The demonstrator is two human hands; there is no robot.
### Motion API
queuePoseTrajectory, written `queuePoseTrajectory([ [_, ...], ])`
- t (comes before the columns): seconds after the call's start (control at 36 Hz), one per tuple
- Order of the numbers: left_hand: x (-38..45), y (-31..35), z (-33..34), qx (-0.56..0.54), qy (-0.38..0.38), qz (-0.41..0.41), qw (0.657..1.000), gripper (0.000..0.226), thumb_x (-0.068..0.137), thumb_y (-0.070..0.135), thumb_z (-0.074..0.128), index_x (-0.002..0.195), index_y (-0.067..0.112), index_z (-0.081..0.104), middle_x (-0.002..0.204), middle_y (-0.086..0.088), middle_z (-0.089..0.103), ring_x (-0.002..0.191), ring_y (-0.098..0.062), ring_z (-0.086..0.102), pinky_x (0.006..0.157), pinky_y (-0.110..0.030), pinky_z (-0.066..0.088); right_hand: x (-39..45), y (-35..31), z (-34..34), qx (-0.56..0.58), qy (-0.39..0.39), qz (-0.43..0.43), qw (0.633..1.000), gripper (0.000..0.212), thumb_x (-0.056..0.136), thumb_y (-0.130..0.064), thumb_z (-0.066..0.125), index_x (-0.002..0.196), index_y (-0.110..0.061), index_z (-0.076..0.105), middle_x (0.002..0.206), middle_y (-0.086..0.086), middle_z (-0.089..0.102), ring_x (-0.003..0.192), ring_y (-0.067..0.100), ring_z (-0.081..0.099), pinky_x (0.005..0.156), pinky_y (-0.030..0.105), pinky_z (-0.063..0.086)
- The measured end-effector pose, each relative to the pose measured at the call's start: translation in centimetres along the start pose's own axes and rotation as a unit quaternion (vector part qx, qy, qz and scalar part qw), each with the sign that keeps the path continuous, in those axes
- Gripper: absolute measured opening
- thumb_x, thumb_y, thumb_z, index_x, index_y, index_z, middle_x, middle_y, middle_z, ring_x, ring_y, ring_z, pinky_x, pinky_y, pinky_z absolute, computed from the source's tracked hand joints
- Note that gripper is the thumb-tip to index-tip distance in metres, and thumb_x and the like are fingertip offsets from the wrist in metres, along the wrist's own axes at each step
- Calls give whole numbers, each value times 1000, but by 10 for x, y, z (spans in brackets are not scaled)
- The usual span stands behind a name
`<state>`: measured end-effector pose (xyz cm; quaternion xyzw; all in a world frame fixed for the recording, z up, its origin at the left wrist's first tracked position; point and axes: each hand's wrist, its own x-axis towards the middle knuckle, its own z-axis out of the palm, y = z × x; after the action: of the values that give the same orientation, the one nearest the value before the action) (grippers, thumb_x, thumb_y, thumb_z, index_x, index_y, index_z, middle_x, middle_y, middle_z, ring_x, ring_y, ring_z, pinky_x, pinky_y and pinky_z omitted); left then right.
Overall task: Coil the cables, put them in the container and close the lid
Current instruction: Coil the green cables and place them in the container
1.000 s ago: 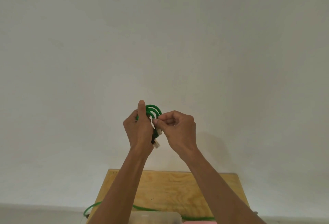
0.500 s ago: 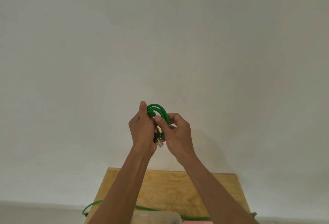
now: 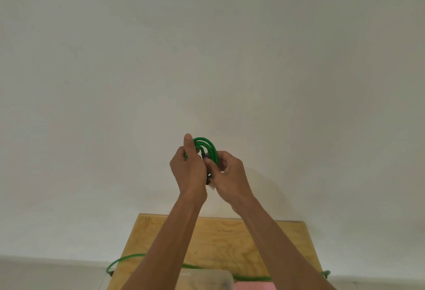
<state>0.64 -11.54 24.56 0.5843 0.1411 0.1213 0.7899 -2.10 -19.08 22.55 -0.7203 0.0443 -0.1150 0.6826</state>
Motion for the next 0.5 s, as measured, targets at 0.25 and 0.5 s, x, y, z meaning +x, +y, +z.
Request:
queuePoseTrajectory([
  [0.25, 0, -8, 10, -14, 27, 17, 999, 52, 98, 54, 49, 80, 7, 62, 75, 0, 65, 66, -12, 64, 67, -28, 53, 12, 1, 5, -56, 27, 11, 998, 18, 92, -34, 65, 95, -17, 62, 82, 2, 66, 67, 12, 60, 68, 37, 57],
  [0.5, 2, -9, 5, 39, -1, 37, 999, 49, 95, 55, 55, 80, 9, 65, 70, -4, 65, 65, -17, 62, 65, -35, 55, 17, -2, 10, -76, 56, 51, 994, 22, 91, -35, 66, 92, -15, 57, 82, 7, 67, 57, 19, 61, 54, 33, 54],
])
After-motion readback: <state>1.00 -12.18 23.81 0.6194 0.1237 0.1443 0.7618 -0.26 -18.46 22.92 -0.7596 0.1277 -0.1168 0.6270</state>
